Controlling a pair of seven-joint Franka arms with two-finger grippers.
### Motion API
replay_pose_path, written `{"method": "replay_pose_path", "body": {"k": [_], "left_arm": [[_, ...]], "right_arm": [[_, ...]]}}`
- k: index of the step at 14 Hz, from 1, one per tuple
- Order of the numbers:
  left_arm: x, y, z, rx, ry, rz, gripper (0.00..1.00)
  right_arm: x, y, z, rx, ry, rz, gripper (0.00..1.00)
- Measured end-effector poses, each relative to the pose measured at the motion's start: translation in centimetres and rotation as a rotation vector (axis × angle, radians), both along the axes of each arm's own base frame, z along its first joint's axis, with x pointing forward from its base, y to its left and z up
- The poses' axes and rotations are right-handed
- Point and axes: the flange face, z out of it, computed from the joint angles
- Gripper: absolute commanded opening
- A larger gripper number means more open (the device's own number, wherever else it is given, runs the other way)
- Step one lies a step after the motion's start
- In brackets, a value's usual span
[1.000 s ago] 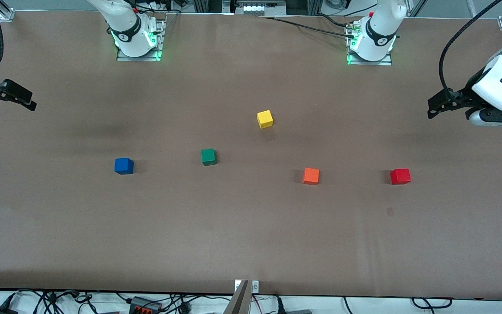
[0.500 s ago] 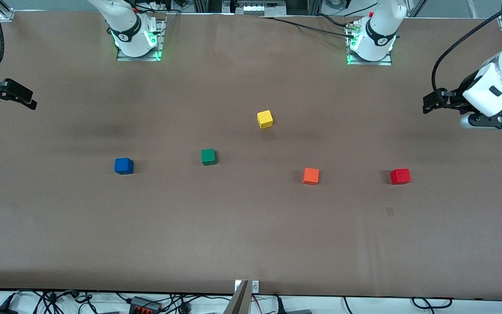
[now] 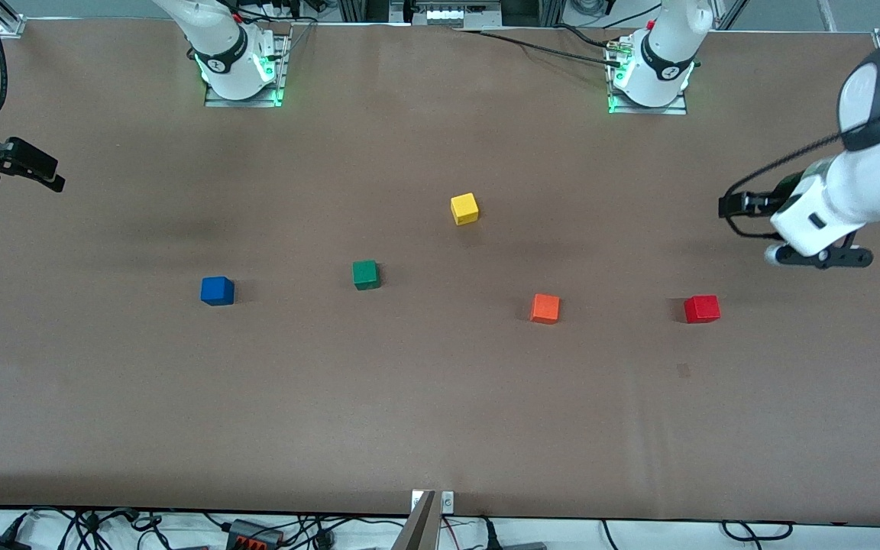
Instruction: Pass red block to right arm, stack on blue
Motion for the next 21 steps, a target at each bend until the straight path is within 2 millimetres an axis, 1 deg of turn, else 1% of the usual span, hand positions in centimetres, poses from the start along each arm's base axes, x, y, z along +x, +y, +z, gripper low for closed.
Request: {"method": "replay_pose_path", "body": {"k": [2, 4, 5, 6, 9, 12, 14, 16, 18, 19, 20, 21], "left_arm": [[1.5, 1.3, -5.0, -0.005, -0.048, 0.018, 1.00], [1.9, 2.1, -10.1, -0.009, -0.092, 0.026, 1.00], [1.9, 2.4, -12.2, -0.008, -0.108, 0.026, 1.00], [1.9, 2.7, -13.8, 0.002, -0.119, 0.018, 1.00], [2.4, 3.2, -17.0, 0.016, -0.160, -0.022, 1.00], [3.1, 5.0, -20.7, 0.004, -0.209, -0.045, 1.00], [3.2, 5.7, -23.0, -0.002, -0.214, -0.046, 1.00], [3.1, 5.7, -24.3, -0.005, -0.203, -0.048, 1.00], [3.0, 5.6, -25.1, -0.007, -0.204, -0.049, 1.00], [3.0, 5.6, -25.5, -0.008, -0.203, -0.049, 0.92], [3.0, 5.6, -25.8, -0.008, -0.200, -0.049, 0.68], [2.9, 5.5, -26.0, -0.009, -0.199, -0.049, 0.48]], "right_arm": [[0.0, 0.0, 0.0, 0.000, 0.000, 0.001, 1.00], [0.0, 0.1, 0.0, 0.000, 0.000, 0.003, 1.00], [0.0, 0.1, 0.0, 0.000, 0.001, 0.003, 1.00], [0.0, 0.1, 0.0, 0.000, 0.001, 0.003, 1.00], [0.0, 0.2, 0.0, 0.000, 0.002, 0.004, 1.00], [0.1, 0.2, 0.1, -0.001, -0.009, 0.005, 1.00], [0.0, 0.2, 0.4, -0.002, -0.015, 0.006, 1.00], [-0.2, 0.3, 0.7, -0.002, -0.021, 0.006, 1.00], [-0.2, 0.3, 0.7, -0.002, -0.020, 0.006, 1.00], [-0.2, 0.3, 0.5, -0.002, -0.017, 0.007, 1.00], [-0.3, 0.3, 0.3, -0.002, -0.012, 0.007, 1.00], [-0.3, 0.3, 0.1, -0.001, -0.007, 0.007, 1.00]]}}
